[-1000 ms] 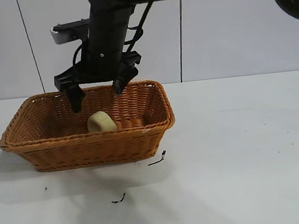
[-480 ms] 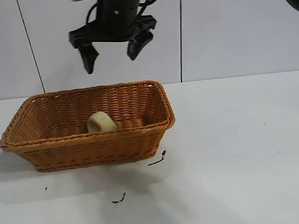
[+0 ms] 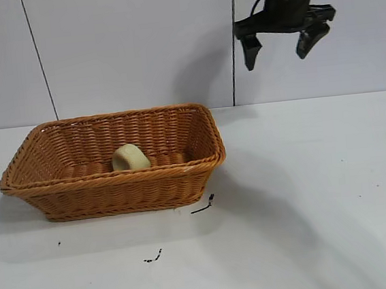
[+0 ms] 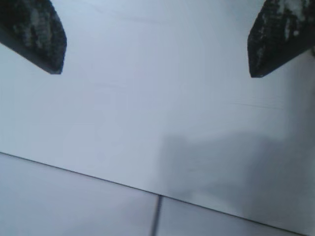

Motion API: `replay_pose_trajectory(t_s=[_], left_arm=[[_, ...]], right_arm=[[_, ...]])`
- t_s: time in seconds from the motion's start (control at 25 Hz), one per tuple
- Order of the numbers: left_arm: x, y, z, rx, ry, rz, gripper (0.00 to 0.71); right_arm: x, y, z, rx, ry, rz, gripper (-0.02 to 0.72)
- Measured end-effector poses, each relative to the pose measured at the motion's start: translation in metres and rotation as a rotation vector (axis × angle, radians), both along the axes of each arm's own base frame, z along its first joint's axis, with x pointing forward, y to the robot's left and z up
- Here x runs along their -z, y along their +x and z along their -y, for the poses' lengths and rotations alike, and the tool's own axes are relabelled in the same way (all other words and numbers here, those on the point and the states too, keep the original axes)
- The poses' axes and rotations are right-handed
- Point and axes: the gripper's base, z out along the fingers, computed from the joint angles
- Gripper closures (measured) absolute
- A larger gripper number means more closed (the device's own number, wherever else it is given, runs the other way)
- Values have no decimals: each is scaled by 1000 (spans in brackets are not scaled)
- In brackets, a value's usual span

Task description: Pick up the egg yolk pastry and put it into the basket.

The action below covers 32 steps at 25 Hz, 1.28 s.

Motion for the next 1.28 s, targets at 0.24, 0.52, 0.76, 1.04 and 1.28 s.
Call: replay_pose_trajectory(t_s=[0.24,0.52,0.76,1.04,1.28], left_arm=[[0,0,0,0,0,0,14],[0,0,0,0,0,0,14],[0,0,0,0,0,0,14],[0,0,0,0,0,0,14],[0,0,0,0,0,0,14]], right_arm=[[1,1,26,50,1,-22,10],[-26,-7,26,50,10,19,10],[-73,-45,30,50,11,27,10],[-129,-140,38,50,10,16,10],[-145,-253,46,47,32,6,10]])
